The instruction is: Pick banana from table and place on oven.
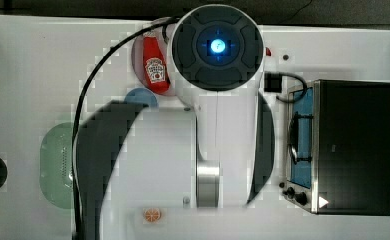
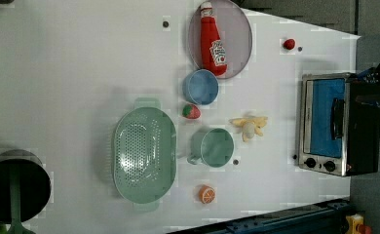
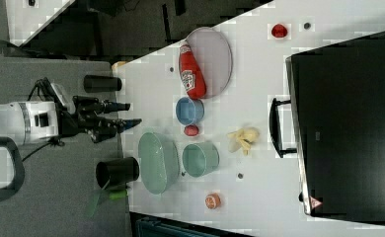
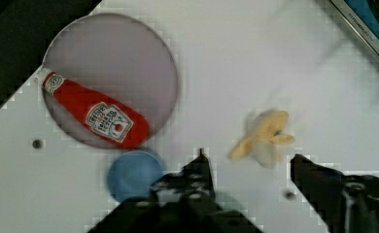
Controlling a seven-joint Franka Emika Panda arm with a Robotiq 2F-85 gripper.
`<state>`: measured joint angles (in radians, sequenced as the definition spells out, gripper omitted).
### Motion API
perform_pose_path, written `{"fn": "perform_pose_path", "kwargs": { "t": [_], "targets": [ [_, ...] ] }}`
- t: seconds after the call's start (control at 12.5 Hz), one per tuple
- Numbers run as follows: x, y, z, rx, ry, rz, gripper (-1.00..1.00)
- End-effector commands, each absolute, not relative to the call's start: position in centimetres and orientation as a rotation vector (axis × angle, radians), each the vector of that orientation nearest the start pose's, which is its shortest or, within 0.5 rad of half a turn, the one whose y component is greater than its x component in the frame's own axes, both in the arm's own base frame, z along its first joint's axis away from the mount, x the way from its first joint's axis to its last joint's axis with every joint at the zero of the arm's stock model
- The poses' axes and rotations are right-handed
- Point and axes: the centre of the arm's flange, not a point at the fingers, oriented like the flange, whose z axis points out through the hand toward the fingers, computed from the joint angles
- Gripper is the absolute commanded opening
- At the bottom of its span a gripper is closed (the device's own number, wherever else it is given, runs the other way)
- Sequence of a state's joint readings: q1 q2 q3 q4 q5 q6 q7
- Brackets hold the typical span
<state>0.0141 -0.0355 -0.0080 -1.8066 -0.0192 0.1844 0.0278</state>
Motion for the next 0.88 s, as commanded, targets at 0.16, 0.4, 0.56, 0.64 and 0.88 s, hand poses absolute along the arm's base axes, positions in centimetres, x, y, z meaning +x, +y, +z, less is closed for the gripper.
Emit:
{"fn": "perform_pose_path", "kwargs": {
  "t": [0.16, 0.4, 0.56, 0.64, 0.88],
  "targets": [
    [36.4, -2.5, 62.9, -2.833, 1.370, 0.005, 0.81],
    [36.6, -2.5, 62.4, -2.837, 1.371, 0.017, 1.00],
    [37.5, -2.5, 60.9, -2.841, 1.372, 0.030, 1.00],
    [38.3, -2.5, 59.6, -2.843, 1.372, 0.035, 1.00],
    [41.3, -2.5, 53.2, -2.856, 1.374, 0.069, 1.00]
  ]
}}
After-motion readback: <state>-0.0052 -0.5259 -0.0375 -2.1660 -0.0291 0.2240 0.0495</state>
